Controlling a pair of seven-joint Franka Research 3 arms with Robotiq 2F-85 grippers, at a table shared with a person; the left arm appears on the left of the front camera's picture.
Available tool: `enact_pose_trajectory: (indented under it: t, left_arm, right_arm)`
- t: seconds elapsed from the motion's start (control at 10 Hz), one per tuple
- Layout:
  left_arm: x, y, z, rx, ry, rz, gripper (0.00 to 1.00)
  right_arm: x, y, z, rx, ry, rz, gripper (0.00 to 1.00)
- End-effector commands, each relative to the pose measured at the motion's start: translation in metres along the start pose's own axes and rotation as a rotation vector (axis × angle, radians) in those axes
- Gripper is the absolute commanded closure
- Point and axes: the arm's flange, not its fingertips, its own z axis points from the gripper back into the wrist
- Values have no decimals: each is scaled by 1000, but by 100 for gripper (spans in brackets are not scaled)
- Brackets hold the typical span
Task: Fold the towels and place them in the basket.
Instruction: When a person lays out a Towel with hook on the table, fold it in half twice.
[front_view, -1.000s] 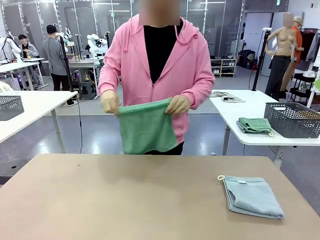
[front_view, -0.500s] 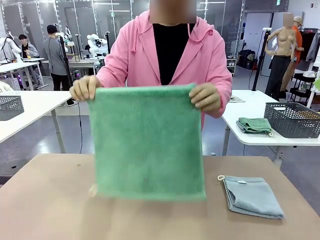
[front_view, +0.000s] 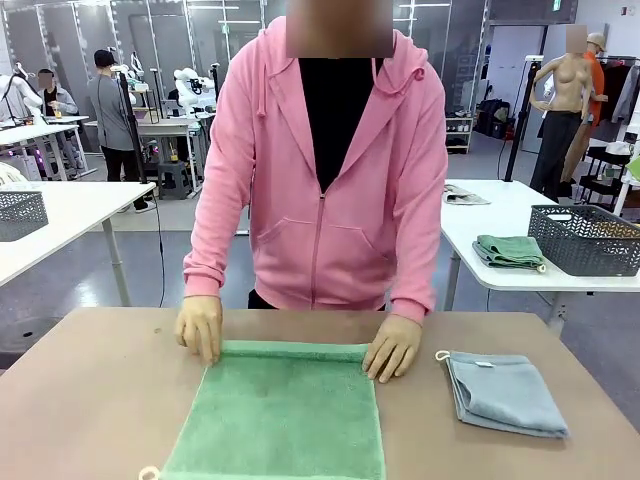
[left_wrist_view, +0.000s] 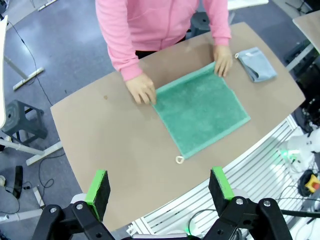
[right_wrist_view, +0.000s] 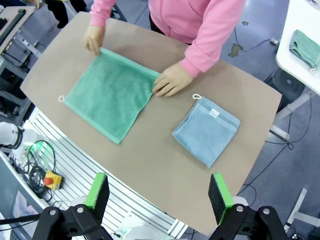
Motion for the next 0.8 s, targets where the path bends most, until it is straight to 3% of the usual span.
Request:
enact_pose_trajectory:
  t: [0.0, 0.7]
  left_arm:
    - [1, -1, 2, -3, -1, -4, 0]
    - [1, -1, 2, -3, -1, -4, 0]
  right_arm:
    - [2, 1, -1, -4, 0, -4, 0]
    - [2, 1, -1, -4, 0, -4, 0]
